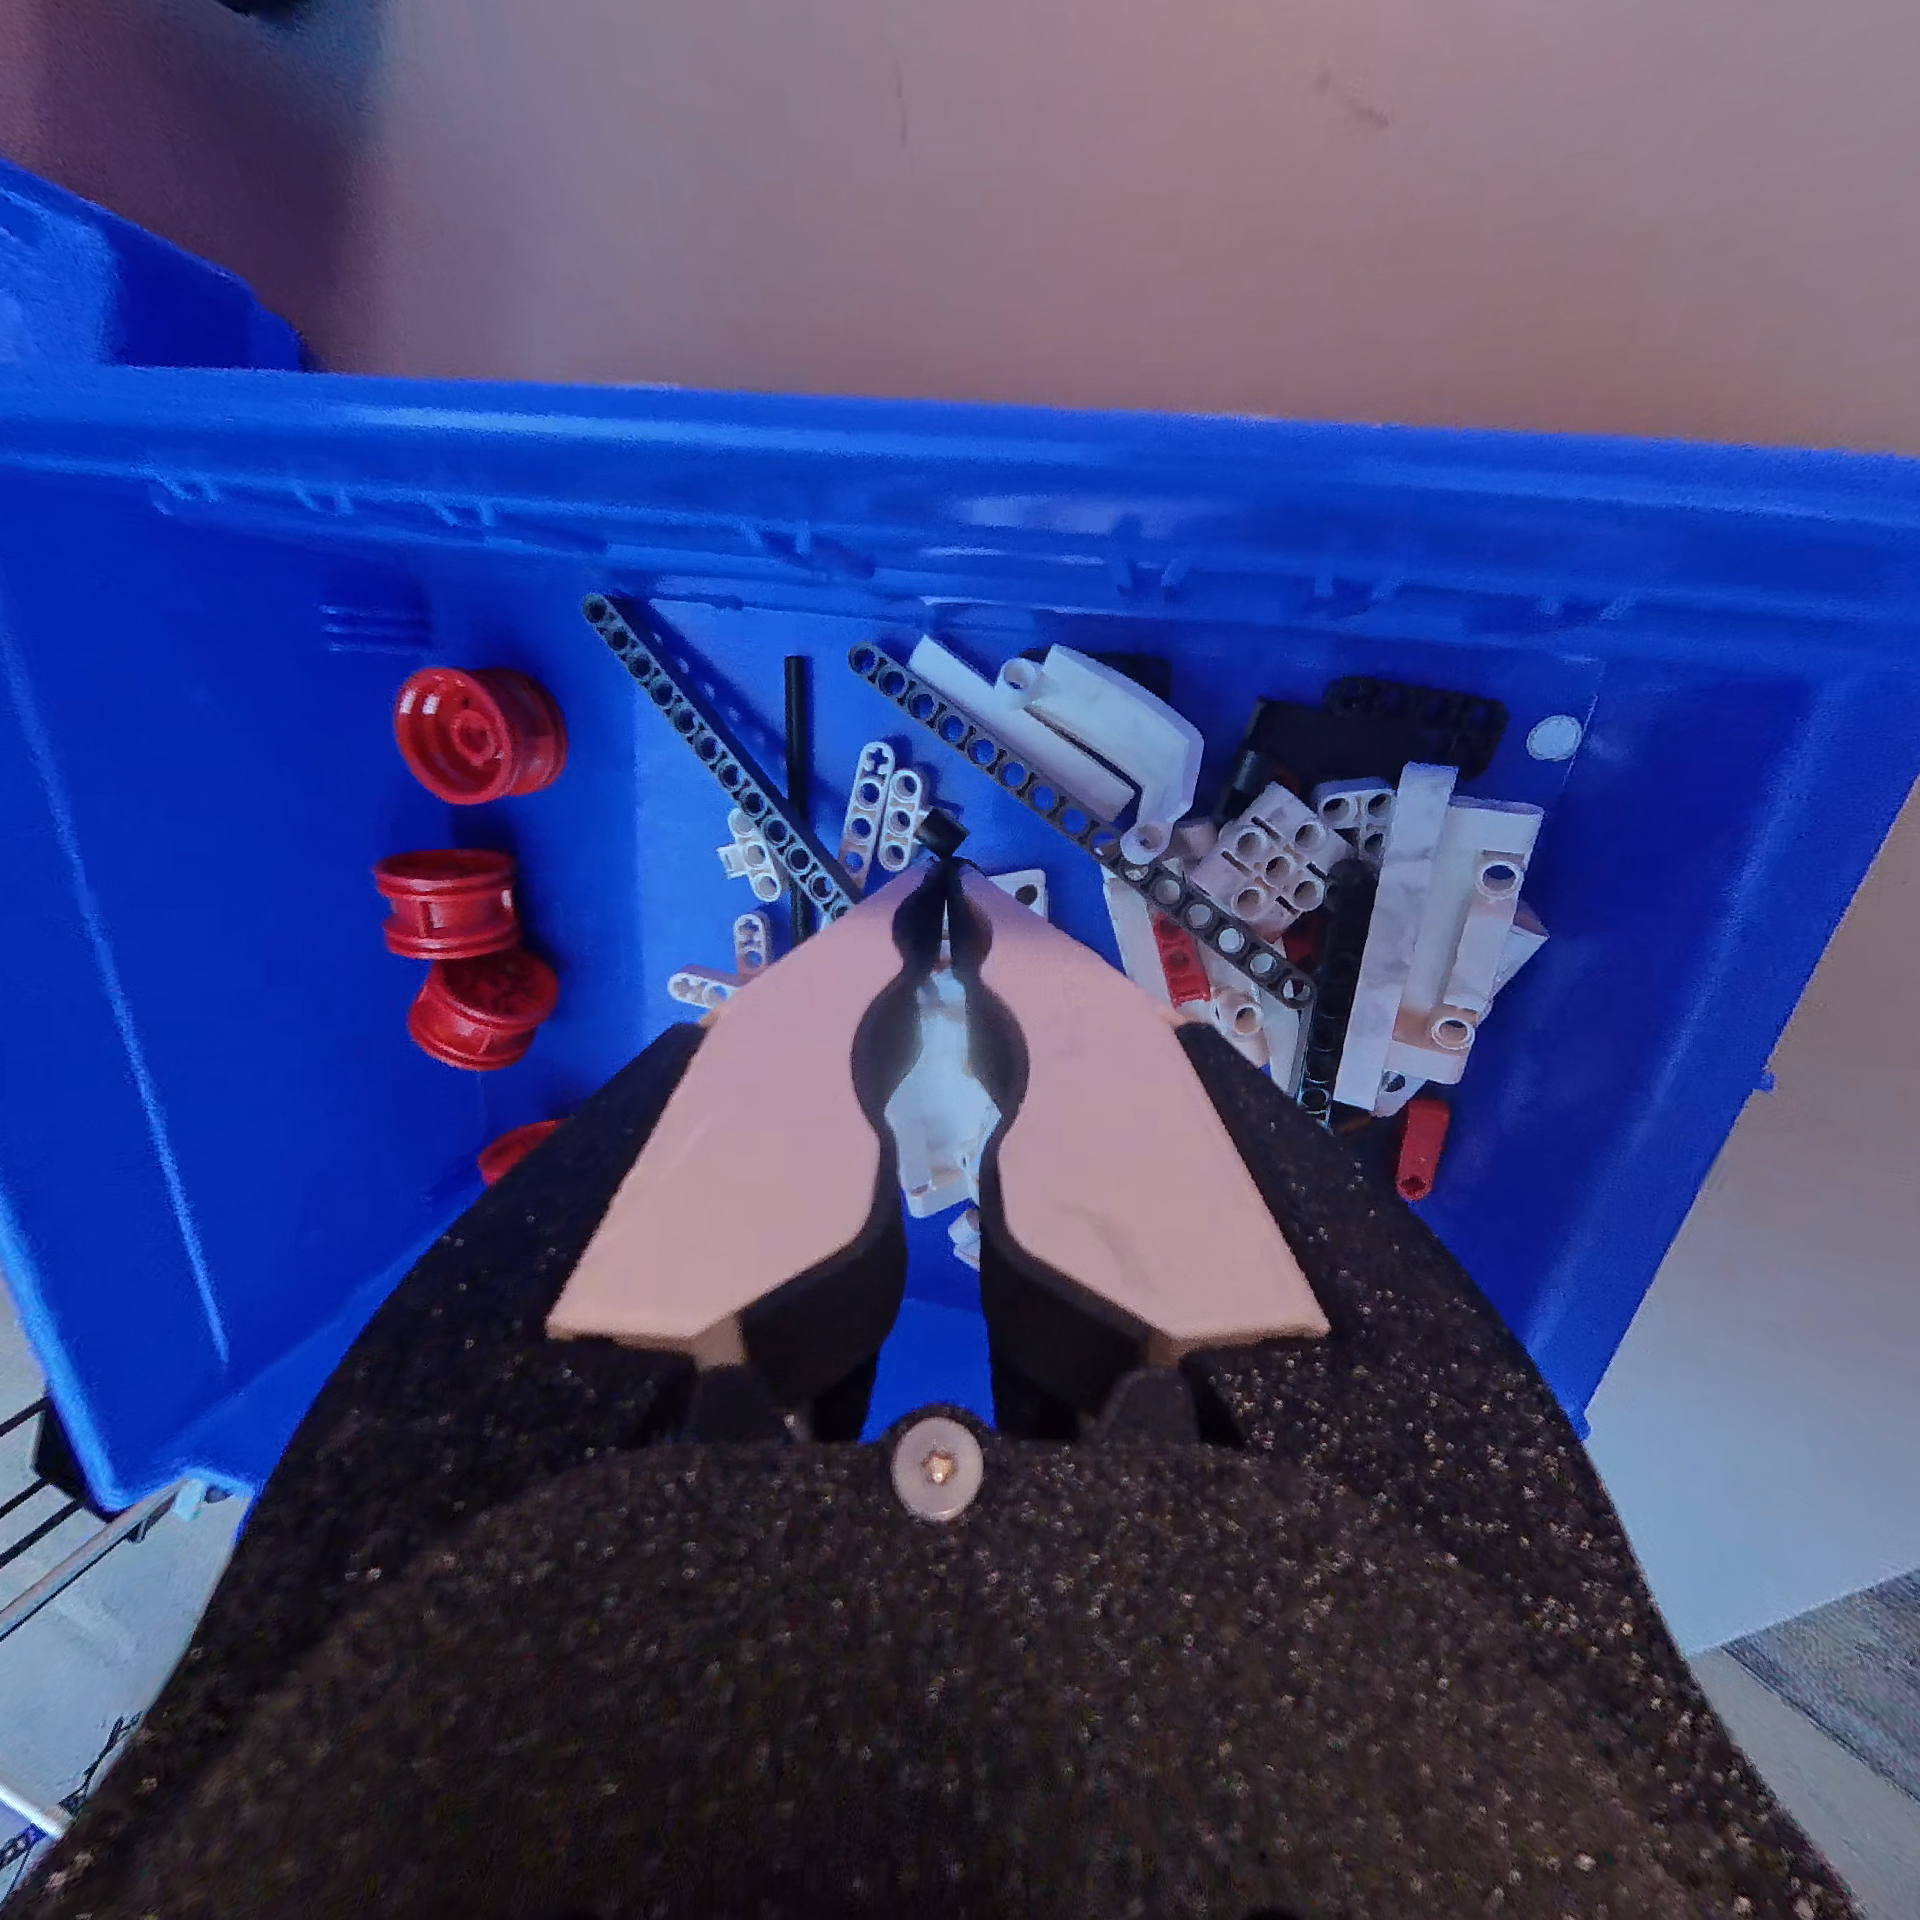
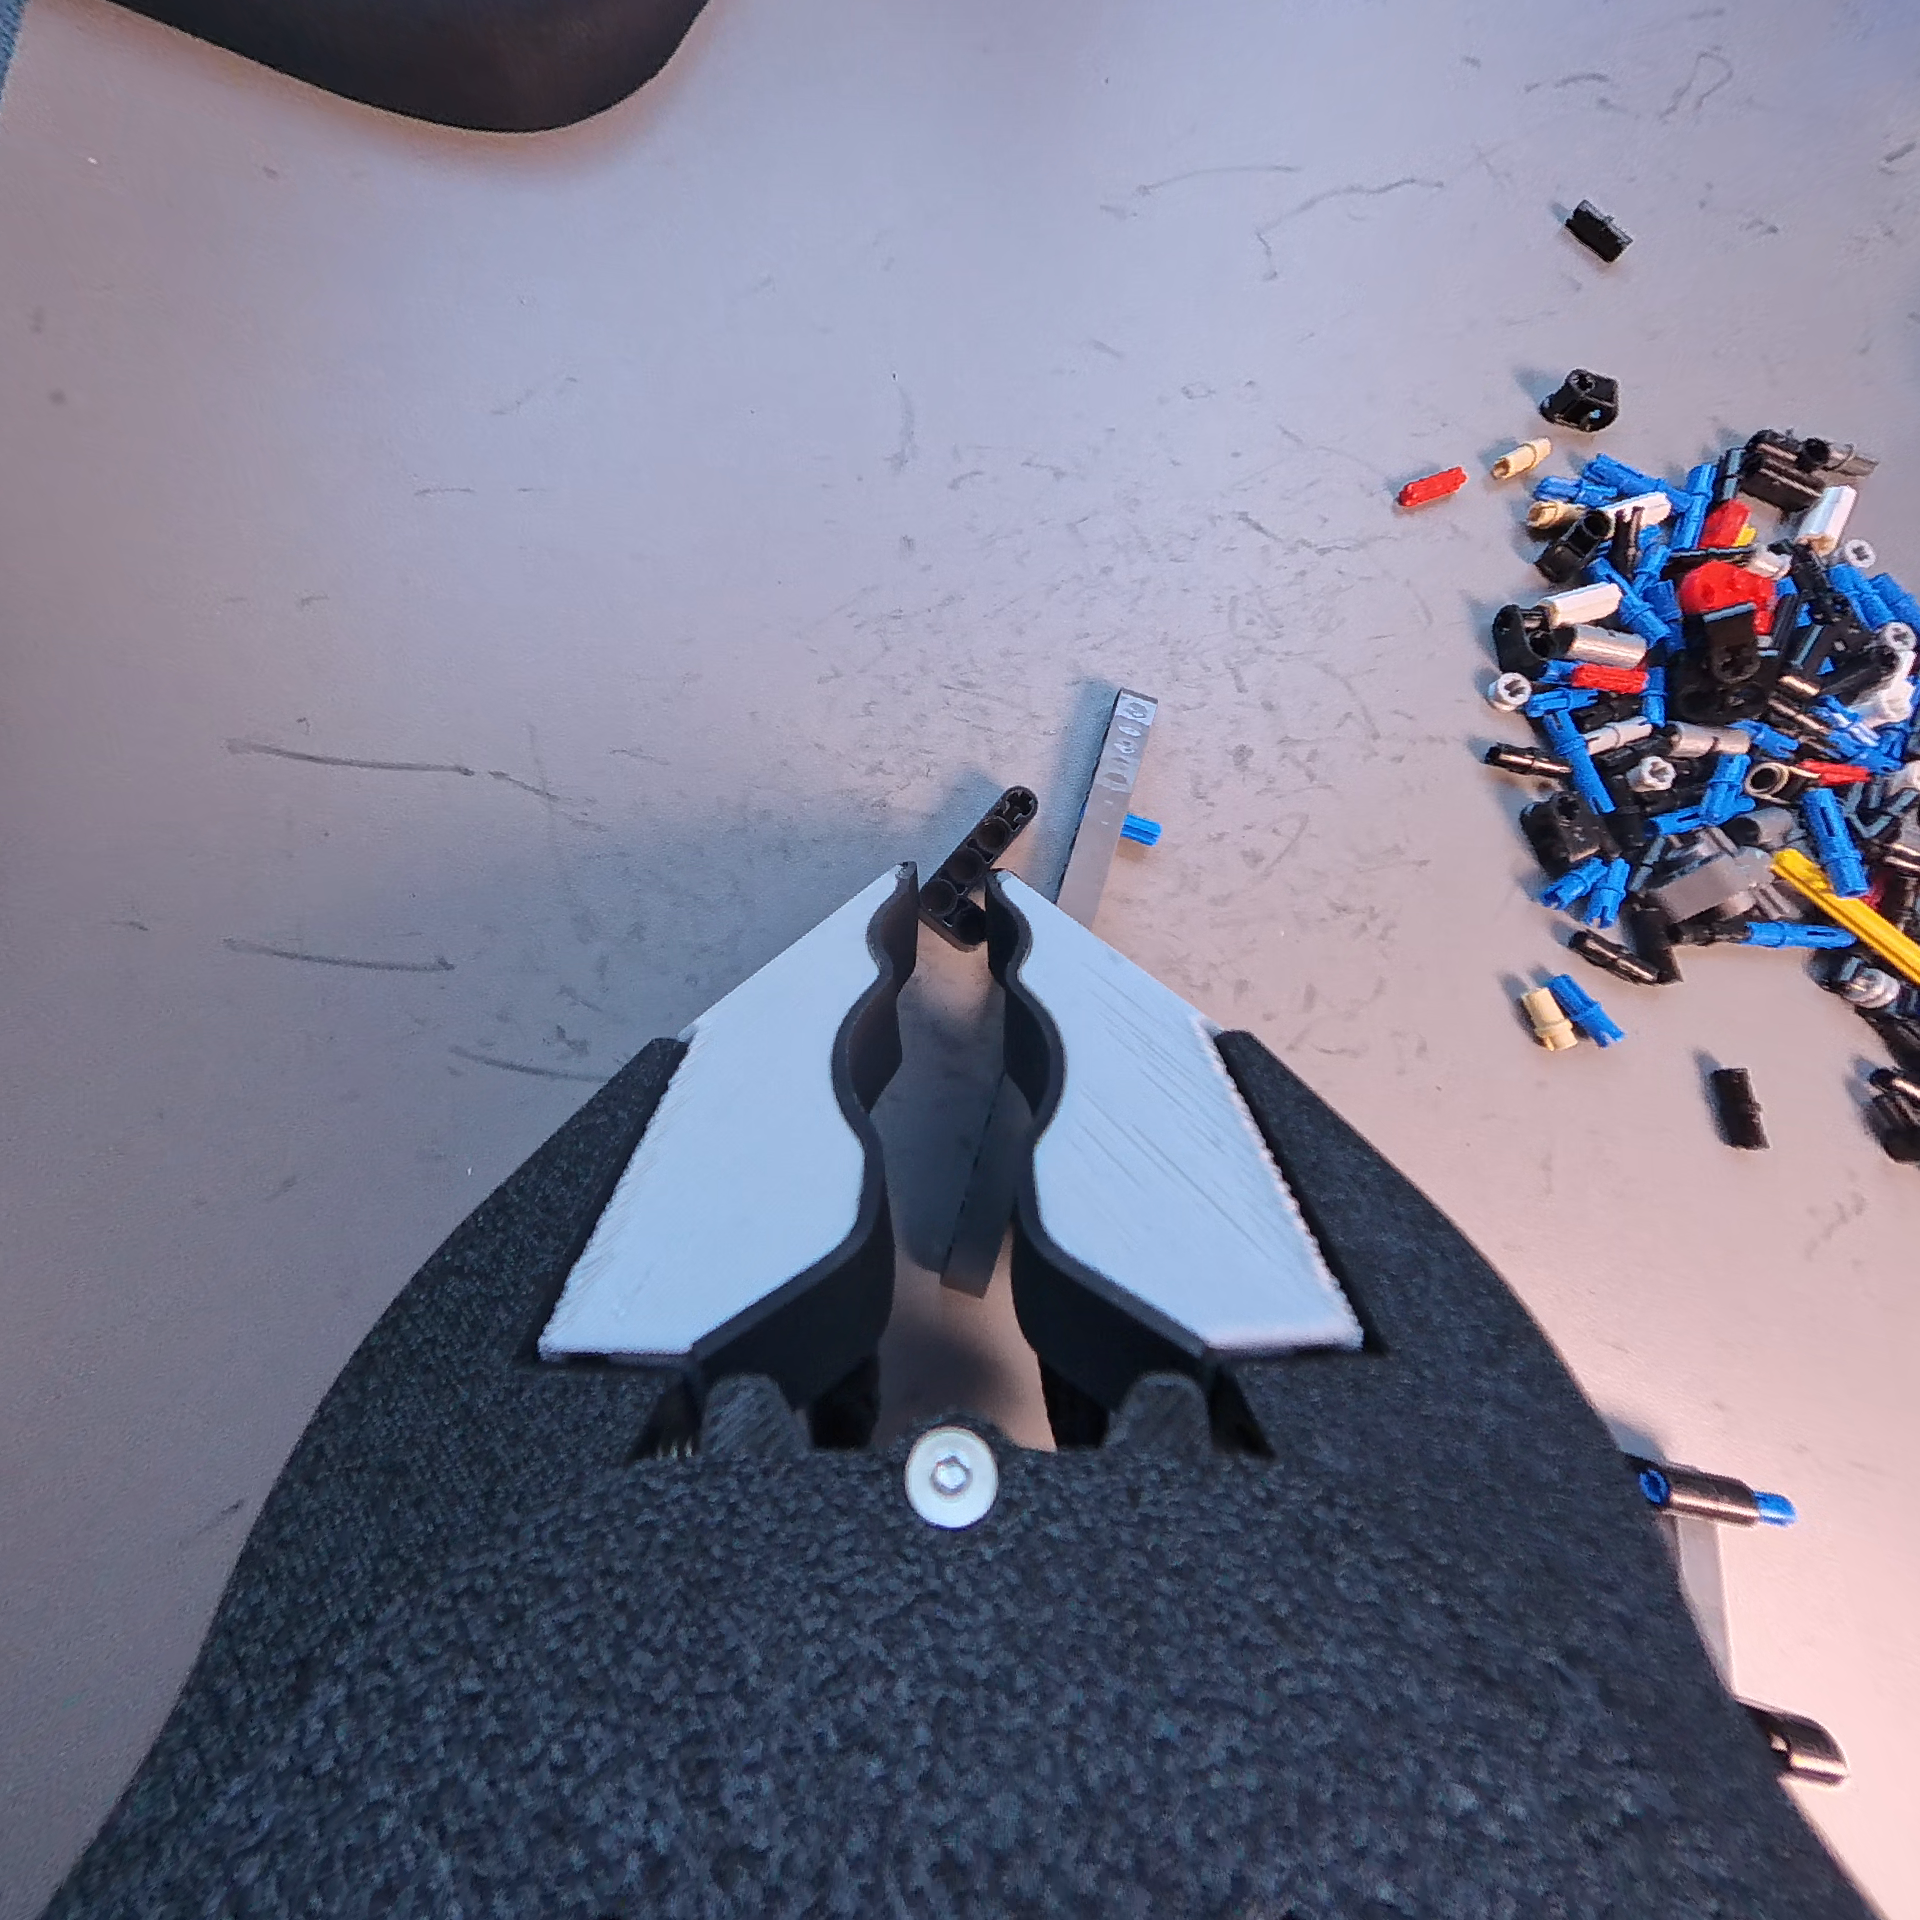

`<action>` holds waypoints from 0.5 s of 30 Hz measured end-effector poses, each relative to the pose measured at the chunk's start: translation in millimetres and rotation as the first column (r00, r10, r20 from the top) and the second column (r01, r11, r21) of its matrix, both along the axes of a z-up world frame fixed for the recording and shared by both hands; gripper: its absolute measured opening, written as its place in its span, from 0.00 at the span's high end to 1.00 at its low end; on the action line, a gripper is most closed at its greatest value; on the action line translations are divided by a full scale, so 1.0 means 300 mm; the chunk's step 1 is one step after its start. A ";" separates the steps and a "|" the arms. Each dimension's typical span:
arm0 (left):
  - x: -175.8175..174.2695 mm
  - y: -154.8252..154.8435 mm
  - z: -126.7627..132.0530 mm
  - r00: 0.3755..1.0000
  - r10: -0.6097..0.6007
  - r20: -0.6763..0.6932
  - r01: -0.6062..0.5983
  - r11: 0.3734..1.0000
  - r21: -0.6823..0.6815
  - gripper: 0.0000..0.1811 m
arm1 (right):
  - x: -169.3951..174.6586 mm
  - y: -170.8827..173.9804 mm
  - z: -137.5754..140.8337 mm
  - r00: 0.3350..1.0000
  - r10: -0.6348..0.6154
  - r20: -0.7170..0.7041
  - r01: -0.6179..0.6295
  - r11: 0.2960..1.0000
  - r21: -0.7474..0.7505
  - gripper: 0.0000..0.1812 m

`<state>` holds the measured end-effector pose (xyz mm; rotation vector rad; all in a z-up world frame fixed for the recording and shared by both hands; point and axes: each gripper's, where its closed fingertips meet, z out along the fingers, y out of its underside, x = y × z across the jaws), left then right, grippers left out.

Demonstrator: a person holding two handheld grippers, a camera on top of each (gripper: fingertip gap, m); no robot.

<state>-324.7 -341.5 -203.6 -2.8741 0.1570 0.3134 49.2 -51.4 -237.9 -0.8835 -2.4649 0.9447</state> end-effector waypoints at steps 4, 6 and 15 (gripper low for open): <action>0.014 0.068 0.138 0.998 -0.028 -0.062 0.036 0.991 0.130 1.00 | 0.000 0.000 0.000 1.000 0.003 0.001 -0.003 1.000 -0.001 0.94; 0.045 0.141 0.231 0.994 -0.065 -0.092 0.082 0.976 0.203 1.00 | 0.000 0.000 0.000 1.000 0.005 0.003 -0.005 1.000 -0.003 0.94; 0.393 0.686 0.279 0.915 -0.397 -0.073 0.398 0.855 0.334 1.00 | 0.003 -0.001 -0.001 1.000 0.012 -0.022 -0.012 1.000 0.020 0.93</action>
